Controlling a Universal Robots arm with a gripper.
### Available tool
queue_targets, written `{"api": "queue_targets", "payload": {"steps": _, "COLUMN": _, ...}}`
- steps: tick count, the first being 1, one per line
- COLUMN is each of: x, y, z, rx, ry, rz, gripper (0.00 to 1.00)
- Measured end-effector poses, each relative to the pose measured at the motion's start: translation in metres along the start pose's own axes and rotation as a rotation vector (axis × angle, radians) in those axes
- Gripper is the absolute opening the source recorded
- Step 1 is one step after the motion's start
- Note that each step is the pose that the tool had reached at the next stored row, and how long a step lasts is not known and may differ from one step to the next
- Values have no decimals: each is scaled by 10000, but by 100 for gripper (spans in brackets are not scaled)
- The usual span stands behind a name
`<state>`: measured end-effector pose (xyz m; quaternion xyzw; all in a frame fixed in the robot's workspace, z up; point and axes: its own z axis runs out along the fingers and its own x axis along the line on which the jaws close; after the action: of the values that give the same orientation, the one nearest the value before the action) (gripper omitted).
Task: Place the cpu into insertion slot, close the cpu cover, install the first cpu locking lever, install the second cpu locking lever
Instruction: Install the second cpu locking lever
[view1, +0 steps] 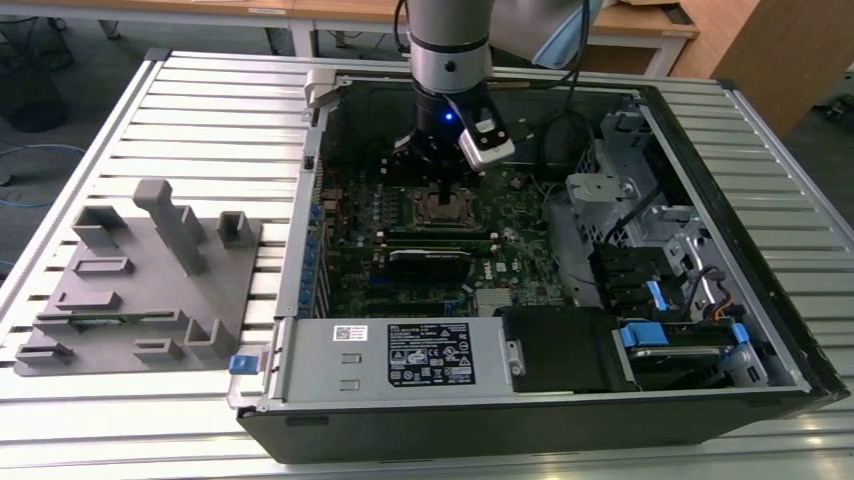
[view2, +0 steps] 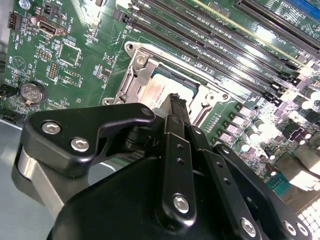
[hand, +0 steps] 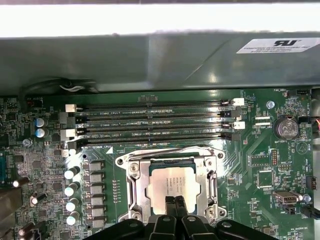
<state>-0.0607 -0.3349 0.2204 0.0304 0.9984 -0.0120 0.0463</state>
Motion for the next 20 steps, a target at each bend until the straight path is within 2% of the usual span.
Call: {"api": "queue_targets", "payload": {"steps": 20, "x": -5, "y": -1, "z": -56, "rx": -1, "ry": 0, "rz": 0, "gripper": 11}}
